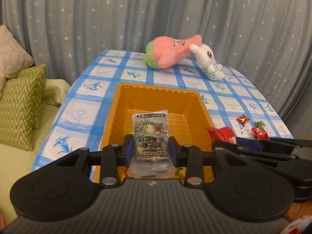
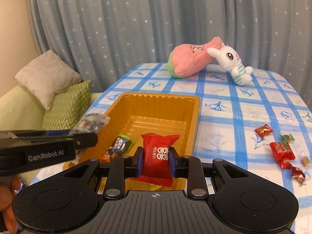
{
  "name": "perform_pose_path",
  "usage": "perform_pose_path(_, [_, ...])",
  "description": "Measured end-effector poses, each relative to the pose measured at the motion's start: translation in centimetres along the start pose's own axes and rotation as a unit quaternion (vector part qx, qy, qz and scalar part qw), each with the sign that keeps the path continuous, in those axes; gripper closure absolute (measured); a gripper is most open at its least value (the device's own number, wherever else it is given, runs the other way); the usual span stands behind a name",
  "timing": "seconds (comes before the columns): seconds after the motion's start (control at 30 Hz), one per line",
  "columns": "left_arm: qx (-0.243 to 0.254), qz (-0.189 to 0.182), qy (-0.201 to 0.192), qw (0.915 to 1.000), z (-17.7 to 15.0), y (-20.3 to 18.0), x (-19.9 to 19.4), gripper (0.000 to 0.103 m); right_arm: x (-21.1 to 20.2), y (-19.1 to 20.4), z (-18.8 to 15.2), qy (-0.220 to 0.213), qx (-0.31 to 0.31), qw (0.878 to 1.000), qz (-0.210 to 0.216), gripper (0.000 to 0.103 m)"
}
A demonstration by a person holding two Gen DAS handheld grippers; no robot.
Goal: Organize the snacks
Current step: 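Carry the red packet and nut bar pack with both tools over the tray, then open both tools to drop the red packet and nut bar into the tray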
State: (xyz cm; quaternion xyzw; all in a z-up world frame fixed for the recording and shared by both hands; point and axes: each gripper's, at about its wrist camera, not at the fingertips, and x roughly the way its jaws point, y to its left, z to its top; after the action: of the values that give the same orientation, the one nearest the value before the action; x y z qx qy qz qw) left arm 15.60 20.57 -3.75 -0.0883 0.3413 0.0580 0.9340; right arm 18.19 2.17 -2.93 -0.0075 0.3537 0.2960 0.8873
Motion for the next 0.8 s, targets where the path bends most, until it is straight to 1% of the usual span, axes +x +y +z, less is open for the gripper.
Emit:
perform_pose_path(0.17, [0.002, -0.015, 0.016, 0.9998, -0.2, 0.3, 2.7, 0.069, 1.8, -0.9, 0.5, 0.003, 0.008, 1.0, -0.001, 0.076])
perform_pose_path(0.33, [0.0, -0.031, 0.027, 0.9992, -0.5, -0.1, 4.4, 0.069, 3.1, -2.0, 0.5, 0.008, 0.022, 1.0, -0.002, 0.076])
perform_pose_path(0.47, [0.001, -0.033, 0.031, 0.999, -0.6, -0.2, 5.4, 0.069, 3.7, -2.6, 0.5, 0.004, 0.028, 1.0, 0.0, 0.076])
perform_pose_path(0.53, [-0.007, -0.034, 0.029, 0.999, -0.6, 0.1, 5.7, 0.063, 4.0, -2.7, 0.5, 0.004, 0.028, 1.0, -0.001, 0.076])
perform_pose_path(0.57, [-0.012, -0.031, 0.029, 0.999, -0.6, 0.3, 5.8, 0.053, 4.1, -2.8, 0.5, 0.005, 0.029, 1.0, -0.002, 0.076])
perform_pose_path(0.6, [-0.014, -0.029, 0.026, 0.9992, -0.6, 0.5, 5.7, 0.052, 4.2, -2.9, 0.5, 0.005, 0.032, 0.999, -0.002, 0.076])
perform_pose_path(0.8, [-0.026, -0.002, -0.001, 0.9997, -0.4, 2.1, 4.5, 0.052, 4.3, -2.9, 0.4, 0.006, 0.033, 0.999, 0.005, 0.076])
